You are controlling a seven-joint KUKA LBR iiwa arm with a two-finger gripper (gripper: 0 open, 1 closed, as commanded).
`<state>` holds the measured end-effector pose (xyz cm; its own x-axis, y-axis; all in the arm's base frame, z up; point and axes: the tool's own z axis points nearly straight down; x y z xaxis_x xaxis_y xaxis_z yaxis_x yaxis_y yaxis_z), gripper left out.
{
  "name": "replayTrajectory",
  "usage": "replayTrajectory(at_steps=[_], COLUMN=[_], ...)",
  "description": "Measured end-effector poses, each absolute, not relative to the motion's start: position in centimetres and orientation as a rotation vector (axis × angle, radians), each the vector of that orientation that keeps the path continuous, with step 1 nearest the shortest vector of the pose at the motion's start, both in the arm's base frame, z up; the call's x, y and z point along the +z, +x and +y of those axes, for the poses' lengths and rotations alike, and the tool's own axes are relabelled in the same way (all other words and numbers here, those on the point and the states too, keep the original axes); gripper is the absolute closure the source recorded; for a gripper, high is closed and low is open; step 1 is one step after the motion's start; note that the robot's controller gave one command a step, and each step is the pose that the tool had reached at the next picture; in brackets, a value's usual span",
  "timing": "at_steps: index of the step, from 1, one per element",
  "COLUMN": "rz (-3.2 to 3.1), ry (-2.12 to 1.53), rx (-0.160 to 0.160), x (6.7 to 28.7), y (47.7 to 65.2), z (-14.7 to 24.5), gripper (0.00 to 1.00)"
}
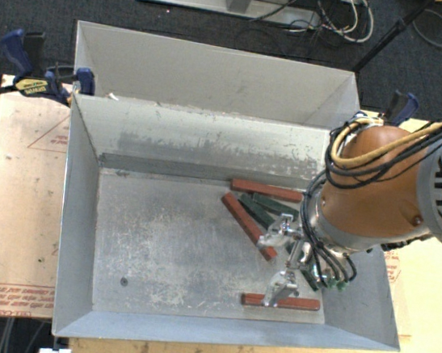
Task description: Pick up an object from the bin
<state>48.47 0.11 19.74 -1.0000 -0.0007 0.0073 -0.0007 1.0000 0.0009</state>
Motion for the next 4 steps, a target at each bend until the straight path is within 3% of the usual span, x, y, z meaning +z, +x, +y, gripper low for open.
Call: replayTrajectory(at_steps=[1, 2, 3, 4], rz=[-3.142, -3.147, -3.161, -3.161], ry=[0.001, 0.118, 0.117, 0.117], rx=[-0.001, 0.000, 0.001, 0.001], x=[20.1, 8.8, 8.9, 8.9], y=[48.6, 48.9, 49.2, 49.2], z=[0.1, -5.7, -5.7, -5.7], gripper=[0.00, 1.00, 0.00, 0.00])
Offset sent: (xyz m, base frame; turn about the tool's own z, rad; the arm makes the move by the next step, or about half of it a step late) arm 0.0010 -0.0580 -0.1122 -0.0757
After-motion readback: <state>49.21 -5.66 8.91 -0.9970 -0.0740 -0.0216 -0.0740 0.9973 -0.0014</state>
